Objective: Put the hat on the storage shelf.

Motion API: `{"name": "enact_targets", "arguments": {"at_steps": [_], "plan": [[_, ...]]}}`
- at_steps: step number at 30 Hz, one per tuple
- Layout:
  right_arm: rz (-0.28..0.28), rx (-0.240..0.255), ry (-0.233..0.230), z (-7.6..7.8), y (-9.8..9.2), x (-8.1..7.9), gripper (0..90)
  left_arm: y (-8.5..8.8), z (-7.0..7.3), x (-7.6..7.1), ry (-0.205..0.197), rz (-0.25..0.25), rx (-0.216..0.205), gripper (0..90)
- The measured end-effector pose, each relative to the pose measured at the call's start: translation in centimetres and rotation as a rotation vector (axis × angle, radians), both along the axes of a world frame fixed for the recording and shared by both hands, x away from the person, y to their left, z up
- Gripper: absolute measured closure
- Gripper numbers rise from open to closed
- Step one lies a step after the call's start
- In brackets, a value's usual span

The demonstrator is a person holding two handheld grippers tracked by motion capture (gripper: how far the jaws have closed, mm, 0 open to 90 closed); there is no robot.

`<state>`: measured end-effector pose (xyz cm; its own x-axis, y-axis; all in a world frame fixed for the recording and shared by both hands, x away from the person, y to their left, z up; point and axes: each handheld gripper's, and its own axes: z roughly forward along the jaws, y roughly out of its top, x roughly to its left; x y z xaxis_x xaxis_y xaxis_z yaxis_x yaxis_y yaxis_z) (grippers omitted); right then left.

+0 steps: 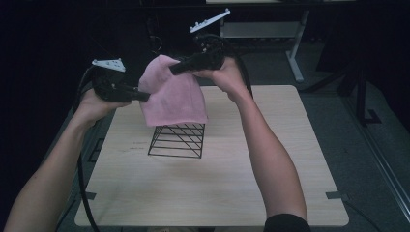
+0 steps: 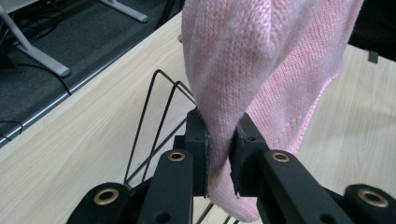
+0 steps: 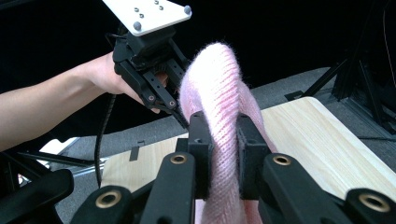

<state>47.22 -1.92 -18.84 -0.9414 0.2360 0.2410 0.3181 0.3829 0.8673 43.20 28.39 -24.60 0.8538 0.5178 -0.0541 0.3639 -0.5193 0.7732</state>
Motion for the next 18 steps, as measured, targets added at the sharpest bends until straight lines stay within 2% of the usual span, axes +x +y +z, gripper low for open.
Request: {"name": "enact_targets", "arguments": {"at_steps": [8, 12, 14, 18], "plan": [[-0.019, 0.025, 0.007, -1.0, -0.9, -0.3, 79.2, -0.5, -0.3, 0.5, -0.011, 0.021, 0.018, 78.8], [-0.017, 0.037, -0.004, -1.0, 0.0, -0.5, 79.2, 0.3, -0.3, 0.8, -0.011, 0.054, -0.002, 78.8], [-0.012, 0.046, -0.013, -1.1, 0.4, -0.4, 79.2, 0.6, -0.3, 0.9, -0.018, 0.062, 0.008, 78.8], [0.007, 0.052, -0.002, -1.7, 1.3, 0.0, 79.2, 0.9, -0.6, 0.9, -0.008, 0.078, 0.024, 78.8]]}}
